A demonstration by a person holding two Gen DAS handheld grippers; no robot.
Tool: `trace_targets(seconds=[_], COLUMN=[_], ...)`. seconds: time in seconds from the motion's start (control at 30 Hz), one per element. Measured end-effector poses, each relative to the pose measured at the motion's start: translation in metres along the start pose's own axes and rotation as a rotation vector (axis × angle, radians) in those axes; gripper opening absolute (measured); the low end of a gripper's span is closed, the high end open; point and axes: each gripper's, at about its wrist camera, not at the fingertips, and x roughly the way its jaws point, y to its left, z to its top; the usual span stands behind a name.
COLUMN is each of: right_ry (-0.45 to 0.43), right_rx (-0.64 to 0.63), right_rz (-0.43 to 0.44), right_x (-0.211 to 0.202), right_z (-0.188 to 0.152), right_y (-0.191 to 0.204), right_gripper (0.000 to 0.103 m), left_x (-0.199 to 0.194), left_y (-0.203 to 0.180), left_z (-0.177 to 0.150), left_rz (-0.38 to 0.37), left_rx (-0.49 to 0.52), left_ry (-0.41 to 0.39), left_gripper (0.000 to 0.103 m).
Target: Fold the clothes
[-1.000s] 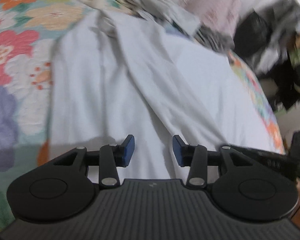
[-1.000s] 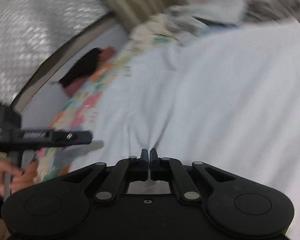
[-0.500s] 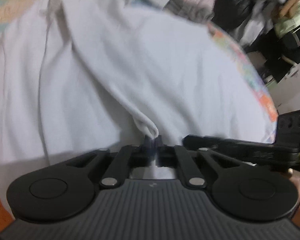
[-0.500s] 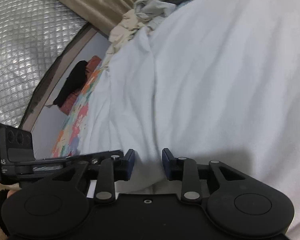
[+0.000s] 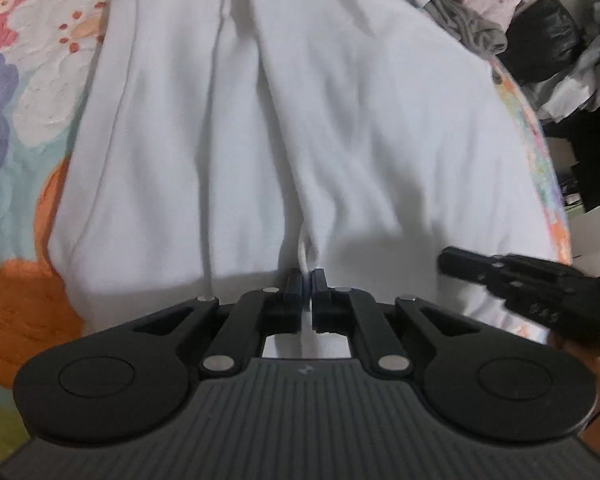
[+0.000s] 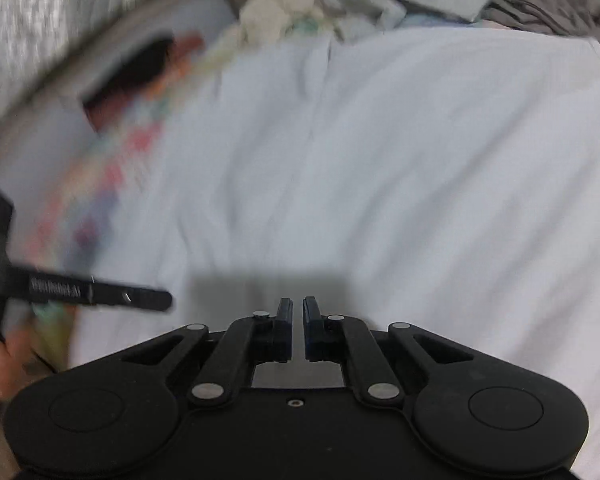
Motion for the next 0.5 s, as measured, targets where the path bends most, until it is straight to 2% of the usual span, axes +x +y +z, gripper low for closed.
trace_targets(seconds=[0.17, 0.23, 0.3, 0.37, 0.43, 0.47, 0.5], right_ry=[-0.043, -0.047, -0.067, -0.077, -0.075, -0.073, -0.071], right_rx=[0.06, 0.036, 0.011, -0.018, -0.071, -0.103, -0.135], right_rz=[0.051, 0.031, 0.017, 0.039, 0.046, 0.049, 0.051], right_x=[0.001, 0.002, -0.002, -0.005, -0.006, -0.004, -0.003], right_z=[0.001, 0.006, 0.012, 0.03, 0.055, 0.07, 0.086], right_y=[-0.001, 0.002, 0.006, 0.011, 0.019, 0.026, 0.032], right_gripper=[0.013, 0.018, 0.024, 0.029, 0.032, 0.036, 0.044], left_x=[-0.012, -0.022, -0.032, -0.05, -0.065, -0.068, -0.069], left_y=[-0.012, -0.01, -0.009, -0.007, 0.0, 0.006, 0.012], left_z=[0.007, 0.013, 0.02, 0.036, 0.056, 0.068, 0.083], left_rz=[-0.032, -0.047, -0.062, -0.005, 0.09, 0.135, 0.182], left_rx=[0.063, 0.075, 0.086, 0.144, 0.245, 0.295, 0.348], left_ry=[-0.062, -0.092, -0.121, -0.192, -0.269, -0.298, -0.33], left_gripper=[0.009, 0.024, 0.032, 0.033, 0.033, 0.033, 0.033])
